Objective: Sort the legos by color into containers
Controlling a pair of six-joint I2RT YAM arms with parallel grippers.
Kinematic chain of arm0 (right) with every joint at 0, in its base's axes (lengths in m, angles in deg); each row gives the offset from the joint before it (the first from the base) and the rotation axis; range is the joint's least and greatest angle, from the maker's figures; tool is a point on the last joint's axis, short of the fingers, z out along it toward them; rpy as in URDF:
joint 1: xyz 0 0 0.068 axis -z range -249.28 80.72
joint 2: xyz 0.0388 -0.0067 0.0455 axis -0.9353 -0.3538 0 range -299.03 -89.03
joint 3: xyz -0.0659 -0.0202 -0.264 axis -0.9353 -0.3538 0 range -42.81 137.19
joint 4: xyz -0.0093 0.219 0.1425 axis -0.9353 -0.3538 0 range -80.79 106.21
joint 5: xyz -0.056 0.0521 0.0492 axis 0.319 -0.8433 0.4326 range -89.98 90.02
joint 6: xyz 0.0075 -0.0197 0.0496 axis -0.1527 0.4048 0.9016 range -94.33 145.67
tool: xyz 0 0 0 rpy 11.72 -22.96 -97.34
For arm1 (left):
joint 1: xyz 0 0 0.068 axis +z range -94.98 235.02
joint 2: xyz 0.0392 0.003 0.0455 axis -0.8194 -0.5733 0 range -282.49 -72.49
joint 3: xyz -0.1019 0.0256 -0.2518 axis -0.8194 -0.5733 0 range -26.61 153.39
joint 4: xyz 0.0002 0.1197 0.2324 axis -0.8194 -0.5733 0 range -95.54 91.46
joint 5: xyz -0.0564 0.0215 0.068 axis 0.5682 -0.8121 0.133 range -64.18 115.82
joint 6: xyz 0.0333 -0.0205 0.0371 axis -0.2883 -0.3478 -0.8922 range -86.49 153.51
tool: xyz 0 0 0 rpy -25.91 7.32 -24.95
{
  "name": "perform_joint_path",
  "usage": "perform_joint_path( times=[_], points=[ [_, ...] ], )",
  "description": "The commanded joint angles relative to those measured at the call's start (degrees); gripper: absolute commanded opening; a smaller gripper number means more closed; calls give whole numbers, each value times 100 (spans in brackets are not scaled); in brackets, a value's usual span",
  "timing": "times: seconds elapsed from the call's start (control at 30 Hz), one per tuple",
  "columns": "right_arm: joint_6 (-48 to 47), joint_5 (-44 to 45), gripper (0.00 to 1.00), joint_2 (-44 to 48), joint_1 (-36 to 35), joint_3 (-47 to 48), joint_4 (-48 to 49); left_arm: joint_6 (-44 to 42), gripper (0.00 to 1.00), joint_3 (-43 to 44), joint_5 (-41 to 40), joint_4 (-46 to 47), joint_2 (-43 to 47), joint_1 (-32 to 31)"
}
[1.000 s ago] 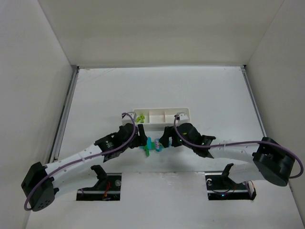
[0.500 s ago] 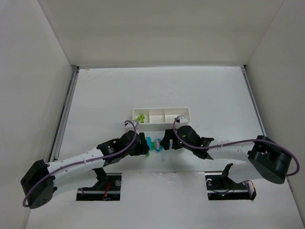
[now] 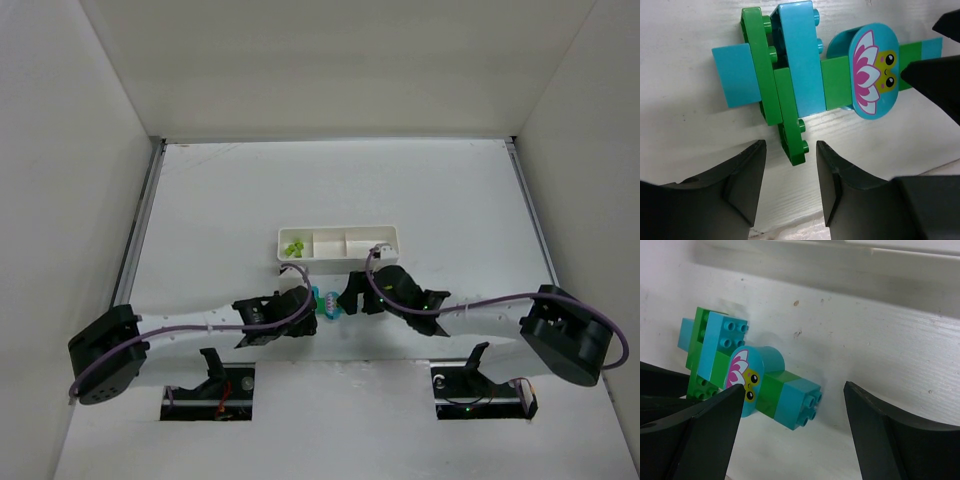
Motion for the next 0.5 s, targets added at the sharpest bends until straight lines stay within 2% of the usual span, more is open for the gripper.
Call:
perform_joint_path(
  times=[0.0,0.23,0.47],
  points=[
    [57,112,86,165,-10,-25,341,124,41,308,-478,-84,-156,-91],
    [22,130,86,586,-10,-122,122,159,21,485,-769,-444,-490,-267],
    [-83,121,87,1113,-124,-87,-431,116,15,590,-1173,-998,45,-364]
  ],
)
